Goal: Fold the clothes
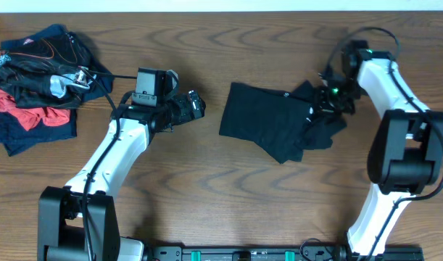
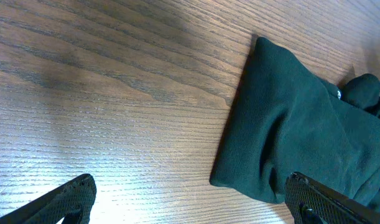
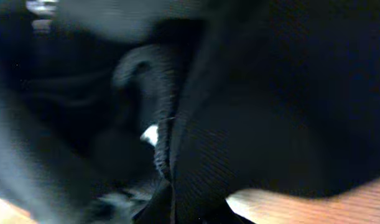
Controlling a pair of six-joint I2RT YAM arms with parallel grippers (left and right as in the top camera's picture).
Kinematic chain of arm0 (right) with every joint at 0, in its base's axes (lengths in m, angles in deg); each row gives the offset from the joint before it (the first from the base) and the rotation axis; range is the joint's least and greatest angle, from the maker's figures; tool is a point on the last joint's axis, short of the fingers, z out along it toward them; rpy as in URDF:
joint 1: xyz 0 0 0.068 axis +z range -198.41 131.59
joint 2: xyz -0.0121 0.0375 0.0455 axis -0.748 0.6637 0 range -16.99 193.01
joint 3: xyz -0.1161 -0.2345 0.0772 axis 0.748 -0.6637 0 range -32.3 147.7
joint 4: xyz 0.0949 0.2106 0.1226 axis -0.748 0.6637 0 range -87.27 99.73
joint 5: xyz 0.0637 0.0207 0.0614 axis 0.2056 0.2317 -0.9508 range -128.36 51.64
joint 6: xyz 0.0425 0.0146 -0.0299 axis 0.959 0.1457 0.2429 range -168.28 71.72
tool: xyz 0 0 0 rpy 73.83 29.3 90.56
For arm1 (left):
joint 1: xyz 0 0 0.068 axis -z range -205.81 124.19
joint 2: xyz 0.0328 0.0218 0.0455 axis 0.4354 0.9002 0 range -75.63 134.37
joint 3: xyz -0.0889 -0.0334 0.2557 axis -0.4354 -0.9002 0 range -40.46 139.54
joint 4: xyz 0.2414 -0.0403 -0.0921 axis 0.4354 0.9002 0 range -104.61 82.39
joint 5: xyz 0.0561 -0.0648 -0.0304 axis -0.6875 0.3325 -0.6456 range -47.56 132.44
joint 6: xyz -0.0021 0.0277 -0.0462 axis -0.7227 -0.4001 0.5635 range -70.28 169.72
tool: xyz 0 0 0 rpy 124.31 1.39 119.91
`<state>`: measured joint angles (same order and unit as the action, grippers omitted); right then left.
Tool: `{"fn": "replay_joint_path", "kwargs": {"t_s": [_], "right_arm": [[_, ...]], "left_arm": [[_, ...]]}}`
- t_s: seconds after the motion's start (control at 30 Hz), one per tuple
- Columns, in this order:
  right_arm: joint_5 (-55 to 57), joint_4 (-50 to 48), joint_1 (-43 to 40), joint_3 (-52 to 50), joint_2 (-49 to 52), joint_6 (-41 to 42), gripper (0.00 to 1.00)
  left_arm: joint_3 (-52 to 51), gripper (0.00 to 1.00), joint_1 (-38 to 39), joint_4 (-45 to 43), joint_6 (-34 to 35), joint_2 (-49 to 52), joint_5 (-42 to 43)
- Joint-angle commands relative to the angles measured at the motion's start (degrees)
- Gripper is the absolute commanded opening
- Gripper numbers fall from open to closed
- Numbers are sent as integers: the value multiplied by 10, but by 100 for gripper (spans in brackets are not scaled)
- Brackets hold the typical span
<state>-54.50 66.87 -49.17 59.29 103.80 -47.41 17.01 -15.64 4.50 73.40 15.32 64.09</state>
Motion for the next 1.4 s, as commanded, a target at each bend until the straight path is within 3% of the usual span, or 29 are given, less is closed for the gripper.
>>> {"fn": "replay_joint_path", "kwargs": {"t_s": [0.0,0.4,0.7,1.03,1.17,1.37], "right_arm": [[33,14,53,35,-21,23,1],[91,105,156,111,-21,73,1],[92,116,159,147,-21,83,1],[93,120,159,155,-21,82,1],[93,120,159,155,-21,76,1],[93,120,159,155,-21,76,1]], "left_arm": [[9,98,-1,2,-12,-7,-3],[9,98,-1,14,-12,-7,-3],[9,98,7,33,-21,9,-3],[9,100,72,-19,-22,98,-3],[9,93,98,-35,-22,120,-3],[9,92,112,-49,-19,148,-7]]}}
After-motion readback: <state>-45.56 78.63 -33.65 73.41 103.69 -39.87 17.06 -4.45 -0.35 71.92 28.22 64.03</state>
